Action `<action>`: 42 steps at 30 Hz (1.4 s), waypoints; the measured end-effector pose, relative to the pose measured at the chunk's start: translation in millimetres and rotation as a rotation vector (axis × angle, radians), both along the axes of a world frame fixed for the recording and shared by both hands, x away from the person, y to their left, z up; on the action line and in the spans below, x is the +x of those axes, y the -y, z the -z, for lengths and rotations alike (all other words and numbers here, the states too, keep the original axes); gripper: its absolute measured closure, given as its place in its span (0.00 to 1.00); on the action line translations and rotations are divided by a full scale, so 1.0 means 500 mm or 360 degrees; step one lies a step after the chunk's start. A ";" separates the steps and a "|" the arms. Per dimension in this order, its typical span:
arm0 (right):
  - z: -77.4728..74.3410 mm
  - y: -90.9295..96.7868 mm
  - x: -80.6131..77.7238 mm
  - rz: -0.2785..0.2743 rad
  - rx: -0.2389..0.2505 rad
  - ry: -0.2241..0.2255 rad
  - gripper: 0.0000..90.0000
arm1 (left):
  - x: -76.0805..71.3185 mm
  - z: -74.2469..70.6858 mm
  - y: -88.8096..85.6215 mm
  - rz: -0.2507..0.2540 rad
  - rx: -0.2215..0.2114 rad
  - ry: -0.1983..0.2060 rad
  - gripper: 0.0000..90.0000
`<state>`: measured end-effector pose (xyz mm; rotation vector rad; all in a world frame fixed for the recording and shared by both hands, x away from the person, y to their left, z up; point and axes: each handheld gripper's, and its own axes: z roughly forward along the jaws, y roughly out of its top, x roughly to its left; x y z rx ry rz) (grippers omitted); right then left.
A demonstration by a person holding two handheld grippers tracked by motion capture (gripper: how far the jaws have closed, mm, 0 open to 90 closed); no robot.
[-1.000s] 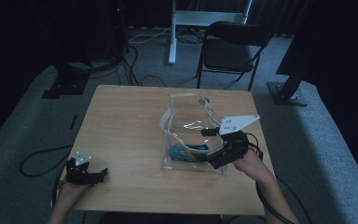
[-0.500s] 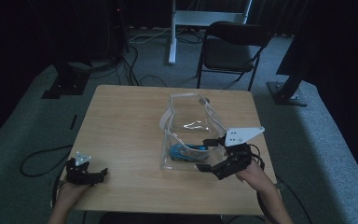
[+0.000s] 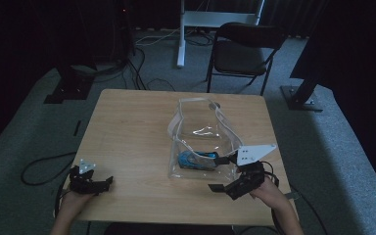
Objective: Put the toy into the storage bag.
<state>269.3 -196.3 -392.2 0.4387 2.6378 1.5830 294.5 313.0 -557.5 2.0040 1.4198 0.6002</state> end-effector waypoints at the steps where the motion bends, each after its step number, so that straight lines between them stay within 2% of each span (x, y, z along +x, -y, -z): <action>1: 0.005 0.000 0.000 -0.0012 -0.0004 -0.0006 0.16 | 0.000 0.000 0.000 0.0000 0.0000 0.0000 0.02; 4: 0.028 0.001 -0.002 -0.0030 -0.0003 -0.0013 0.16 | 0.000 0.000 0.000 0.0000 0.0000 0.0000 0.02; 7: 0.054 0.007 -0.002 -0.0032 0.0035 -0.0034 0.16 | 0.000 0.000 0.000 0.0000 0.0000 0.0000 0.02; 8: 0.054 0.007 -0.002 -0.0032 0.0035 -0.0034 0.16 | 0.000 0.000 0.000 0.0000 0.0000 0.0000 0.02; 9: 0.069 0.011 -0.001 -0.0031 0.0058 -0.0050 0.16 | 0.000 0.000 0.000 0.0003 0.0004 -0.0003 0.02; 10: 0.069 0.011 -0.001 -0.0031 0.0058 -0.0050 0.16 | 0.000 0.000 0.000 0.0003 0.0004 -0.0003 0.02; 11: 0.085 0.016 0.000 -0.0024 0.0058 -0.0054 0.16 | 0.000 0.000 0.000 0.0002 0.0003 -0.0002 0.02; 13: 0.092 0.018 0.000 -0.0006 0.0059 -0.0044 0.16 | 0.000 0.000 0.000 0.0000 0.0000 0.0000 0.02; 15: 0.113 0.027 0.002 0.0024 0.0063 -0.0024 0.15 | 0.000 0.000 0.000 0.0002 0.0002 -0.0001 0.02; 16: 0.113 0.027 0.002 0.0024 0.0063 -0.0024 0.15 | 0.000 0.000 0.000 0.0002 0.0002 -0.0001 0.02; 18: 0.131 0.036 0.005 0.0057 0.0033 -0.0024 0.15 | 0.000 0.000 0.000 0.0003 0.0004 -0.0002 0.02; 27: 0.184 0.067 0.013 0.0177 0.0029 -0.0017 0.15 | 0.000 0.000 0.000 0.0003 0.0004 -0.0002 0.02; 31: 0.202 0.079 0.013 0.0209 0.0005 -0.0029 0.15 | 0.000 0.000 0.000 0.0002 0.0003 -0.0002 0.02; 34: 0.228 0.099 0.015 0.0264 -0.0029 -0.0039 0.15 | 0.000 0.000 0.000 0.0002 0.0003 -0.0001 0.02; 42: 0.271 0.143 0.026 0.0375 -0.0022 -0.0119 0.15 | 0.000 0.000 0.000 0.0003 0.0004 -0.0003 0.02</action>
